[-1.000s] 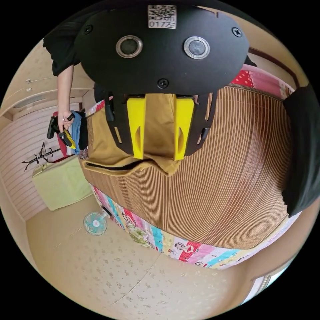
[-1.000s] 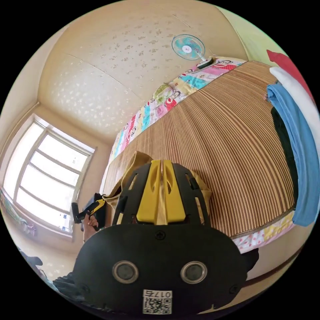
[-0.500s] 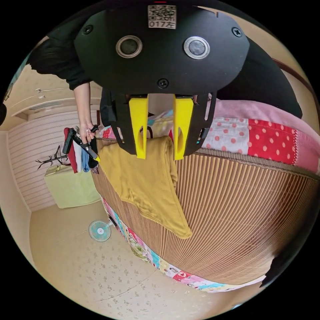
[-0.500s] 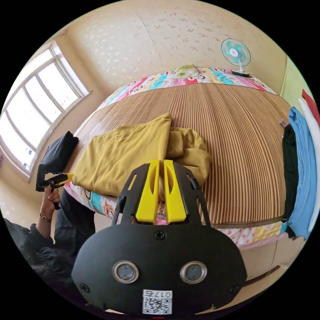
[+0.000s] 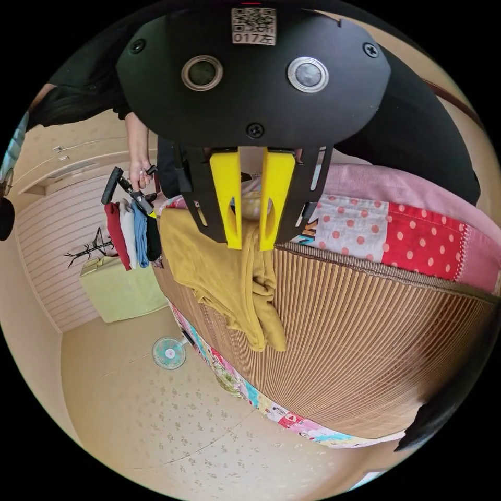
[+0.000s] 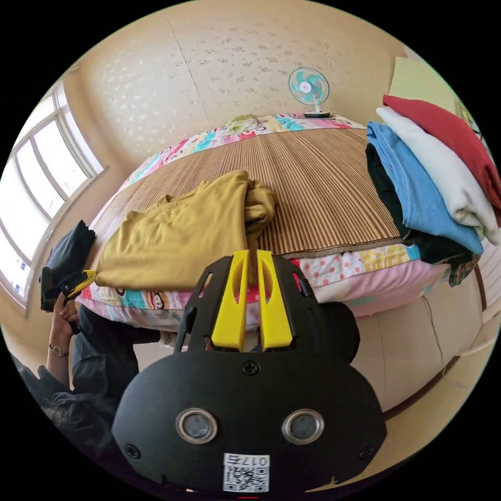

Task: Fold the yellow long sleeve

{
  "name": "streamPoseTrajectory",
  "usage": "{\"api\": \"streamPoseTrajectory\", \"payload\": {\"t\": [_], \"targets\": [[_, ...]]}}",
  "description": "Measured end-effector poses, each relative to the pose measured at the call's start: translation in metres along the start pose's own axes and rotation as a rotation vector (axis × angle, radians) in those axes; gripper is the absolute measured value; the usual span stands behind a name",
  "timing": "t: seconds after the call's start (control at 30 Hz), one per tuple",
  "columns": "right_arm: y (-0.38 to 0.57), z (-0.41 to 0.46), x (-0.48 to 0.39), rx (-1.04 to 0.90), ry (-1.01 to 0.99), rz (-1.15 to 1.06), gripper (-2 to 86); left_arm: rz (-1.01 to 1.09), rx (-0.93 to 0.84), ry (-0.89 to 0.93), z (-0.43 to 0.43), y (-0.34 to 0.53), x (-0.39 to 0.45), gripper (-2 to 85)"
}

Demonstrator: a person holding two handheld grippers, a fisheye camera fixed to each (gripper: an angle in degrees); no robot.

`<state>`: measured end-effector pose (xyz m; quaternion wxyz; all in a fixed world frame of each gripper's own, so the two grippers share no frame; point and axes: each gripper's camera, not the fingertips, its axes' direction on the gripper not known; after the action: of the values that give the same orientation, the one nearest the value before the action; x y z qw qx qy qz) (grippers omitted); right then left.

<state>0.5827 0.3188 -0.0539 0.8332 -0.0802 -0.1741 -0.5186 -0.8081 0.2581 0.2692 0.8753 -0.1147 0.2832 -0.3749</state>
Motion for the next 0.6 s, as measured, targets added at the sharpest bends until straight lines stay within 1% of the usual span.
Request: {"api": "streamPoseTrajectory", "payload": {"t": [0.07, 0.13, 0.2, 0.23, 0.3, 0.4, 0.47, 0.53, 0.6], "targets": [[-0.017, -0.005, 0.001, 0.013, -0.076, -0.002, 5.9, 0.007, 0.016, -0.008, -0.005, -0.006, 0.001, 10.2], [-0.028, -0.007, -0.001, 0.034, -0.137, 0.0, 6.3, -0.041, -0.009, -0.034, -0.006, -0.012, -0.004, 12.2], [-0.033, -0.005, -0.011, 0.064, -0.193, -0.01, 6.4, -0.148, -0.005, -0.072, -0.007, -0.007, -0.018, 15.2], [-0.032, -0.003, -0.015, 0.07, -0.206, -0.017, 6.4, -0.168, 0.0, -0.055, -0.007, -0.003, -0.021, 15.8], [-0.026, 0.007, -0.033, 0.081, -0.268, -0.06, 6.6, -0.264, 0.037, 0.084, -0.006, 0.018, -0.038, 16.8], [-0.007, 0.028, -0.047, 0.106, -0.298, -0.083, 6.8, -0.386, 0.104, 0.22, -0.004, 0.042, -0.058, 16.2], [0.004, 0.049, -0.046, 0.083, -0.31, -0.053, 6.5, -0.411, 0.12, 0.269, 0.0, 0.047, -0.065, 15.9], [0.015, 0.075, -0.043, 0.012, -0.282, -0.02, 5.6, -0.394, 0.1, 0.268, 0.006, 0.043, -0.064, 15.2], [0.03, 0.077, -0.04, 0.106, -0.234, -0.042, 3.5, -0.416, 0.085, 0.216, 0.014, 0.04, -0.059, 11.4]]}}
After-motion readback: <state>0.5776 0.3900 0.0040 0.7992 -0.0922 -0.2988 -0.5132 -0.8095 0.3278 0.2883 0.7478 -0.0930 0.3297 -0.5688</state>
